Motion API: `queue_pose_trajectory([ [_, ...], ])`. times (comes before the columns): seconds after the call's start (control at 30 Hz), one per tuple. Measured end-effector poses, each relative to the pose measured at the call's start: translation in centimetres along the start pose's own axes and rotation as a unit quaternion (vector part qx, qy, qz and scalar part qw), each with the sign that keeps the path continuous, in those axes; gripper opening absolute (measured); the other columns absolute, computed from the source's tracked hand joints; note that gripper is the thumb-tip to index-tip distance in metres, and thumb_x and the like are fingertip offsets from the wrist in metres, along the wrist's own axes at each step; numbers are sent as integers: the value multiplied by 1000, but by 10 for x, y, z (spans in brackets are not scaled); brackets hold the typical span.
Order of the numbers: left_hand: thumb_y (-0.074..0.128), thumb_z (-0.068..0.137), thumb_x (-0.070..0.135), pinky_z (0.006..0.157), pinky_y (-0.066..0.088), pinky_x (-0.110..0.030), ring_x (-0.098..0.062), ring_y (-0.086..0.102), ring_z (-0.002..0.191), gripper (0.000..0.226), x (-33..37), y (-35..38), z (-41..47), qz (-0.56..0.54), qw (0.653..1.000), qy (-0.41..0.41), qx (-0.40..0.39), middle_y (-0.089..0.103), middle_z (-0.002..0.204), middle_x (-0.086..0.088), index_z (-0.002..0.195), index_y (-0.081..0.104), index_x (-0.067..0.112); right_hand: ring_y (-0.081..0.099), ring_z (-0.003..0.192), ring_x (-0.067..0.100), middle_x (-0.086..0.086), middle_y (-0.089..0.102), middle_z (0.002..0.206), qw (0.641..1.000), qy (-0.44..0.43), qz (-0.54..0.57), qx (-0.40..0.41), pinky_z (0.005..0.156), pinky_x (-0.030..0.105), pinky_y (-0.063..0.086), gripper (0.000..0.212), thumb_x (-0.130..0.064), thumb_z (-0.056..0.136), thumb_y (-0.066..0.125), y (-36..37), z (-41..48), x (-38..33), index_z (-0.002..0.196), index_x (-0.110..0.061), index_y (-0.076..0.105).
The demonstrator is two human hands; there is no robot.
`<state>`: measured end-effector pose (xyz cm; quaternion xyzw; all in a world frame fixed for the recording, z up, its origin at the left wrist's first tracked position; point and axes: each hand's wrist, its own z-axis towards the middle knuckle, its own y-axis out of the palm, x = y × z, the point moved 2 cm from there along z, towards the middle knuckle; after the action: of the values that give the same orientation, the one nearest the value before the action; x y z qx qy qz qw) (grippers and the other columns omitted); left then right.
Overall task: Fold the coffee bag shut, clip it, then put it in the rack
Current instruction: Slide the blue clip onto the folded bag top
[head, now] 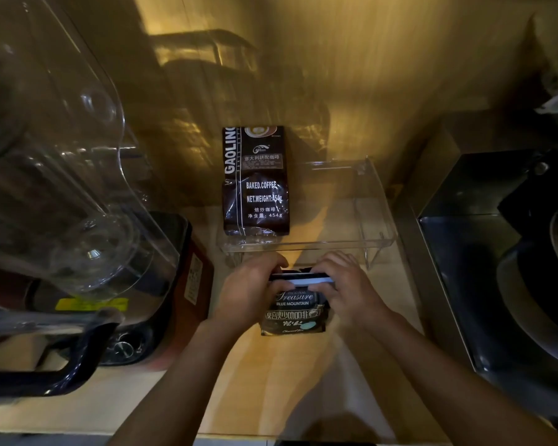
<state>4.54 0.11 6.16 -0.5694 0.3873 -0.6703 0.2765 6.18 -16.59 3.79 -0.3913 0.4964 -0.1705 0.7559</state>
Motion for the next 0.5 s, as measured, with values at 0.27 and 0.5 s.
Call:
queue_pose_trajectory([
  [0.27,60,84,12,71,50,-40,-17,56,82,2,-10,-8,-8,-56,998,-14,20,62,89,-3,83,60,11,51,95,29,17,61,94,1000,3,15,2,83,31,29,14,-4,77,66,0,1,-3,90,1,62],
  [0.5,56,85,4,62,45,-41,-20,49,75,6,-3,3,-12,-4,998,41,56,57,82,-10,80,53,6,52,92,30,18,61,91,1000,4,4,-2,82,31,29,13,-3,76,66,-2,-2,-4,87,2,62],
])
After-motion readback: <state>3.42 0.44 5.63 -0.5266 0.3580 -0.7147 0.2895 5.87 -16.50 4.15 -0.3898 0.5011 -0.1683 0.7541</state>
